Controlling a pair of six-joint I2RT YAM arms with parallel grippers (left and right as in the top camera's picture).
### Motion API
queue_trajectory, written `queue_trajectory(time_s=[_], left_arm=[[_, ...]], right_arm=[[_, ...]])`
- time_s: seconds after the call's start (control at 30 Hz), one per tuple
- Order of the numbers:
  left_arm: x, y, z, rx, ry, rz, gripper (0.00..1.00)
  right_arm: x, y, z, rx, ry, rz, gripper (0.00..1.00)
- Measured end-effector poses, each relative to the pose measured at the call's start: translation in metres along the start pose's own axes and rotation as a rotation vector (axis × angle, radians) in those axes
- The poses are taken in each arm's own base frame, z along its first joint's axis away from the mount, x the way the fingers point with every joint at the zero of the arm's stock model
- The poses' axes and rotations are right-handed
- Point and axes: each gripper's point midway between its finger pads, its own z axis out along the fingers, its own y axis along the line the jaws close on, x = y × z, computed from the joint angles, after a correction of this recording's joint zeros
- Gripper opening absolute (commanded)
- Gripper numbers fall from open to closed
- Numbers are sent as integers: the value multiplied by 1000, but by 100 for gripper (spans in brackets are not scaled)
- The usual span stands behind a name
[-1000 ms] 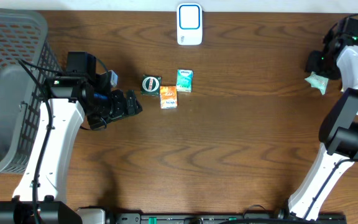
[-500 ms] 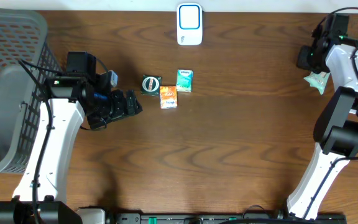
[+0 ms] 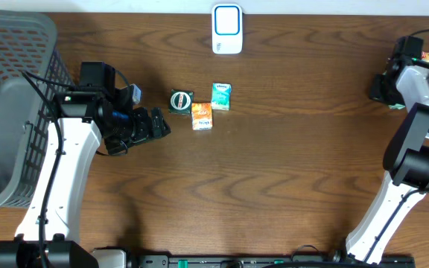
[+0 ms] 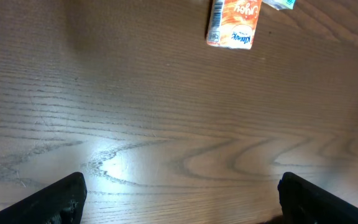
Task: Scan the item barcode
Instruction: 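Carry the pouch to the right table edge and release it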
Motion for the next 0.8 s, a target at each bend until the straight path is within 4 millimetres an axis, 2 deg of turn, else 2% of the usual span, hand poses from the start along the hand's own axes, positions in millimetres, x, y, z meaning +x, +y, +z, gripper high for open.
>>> queue_trajectory(time_s=[0.1, 0.2, 0.37, 0.47, 0.53, 0.63, 0.8], left_arm=[[0, 0, 0, 0, 0, 0, 98], [0, 0, 0, 0, 0, 0, 98], [0, 0, 0, 0, 0, -1, 98], [0, 0, 0, 0, 0, 0, 98], [0, 0, 0, 0, 0, 0, 98], [0, 0, 0, 0, 0, 0, 98], [0, 0, 0, 0, 0, 0, 98]], right_arm=[[-6, -7, -2, 14, -12, 30, 1], [-12, -6, -9, -1, -37, 46, 3], [-35, 12, -41, -106, -128, 61, 11], [-48, 29, -62, -165, -186, 46, 10], [-54, 40, -68, -186, -210, 35, 9], [-52, 47, -66, -199, -204, 24, 9], [-40, 50, -44, -192, -148, 17, 8]])
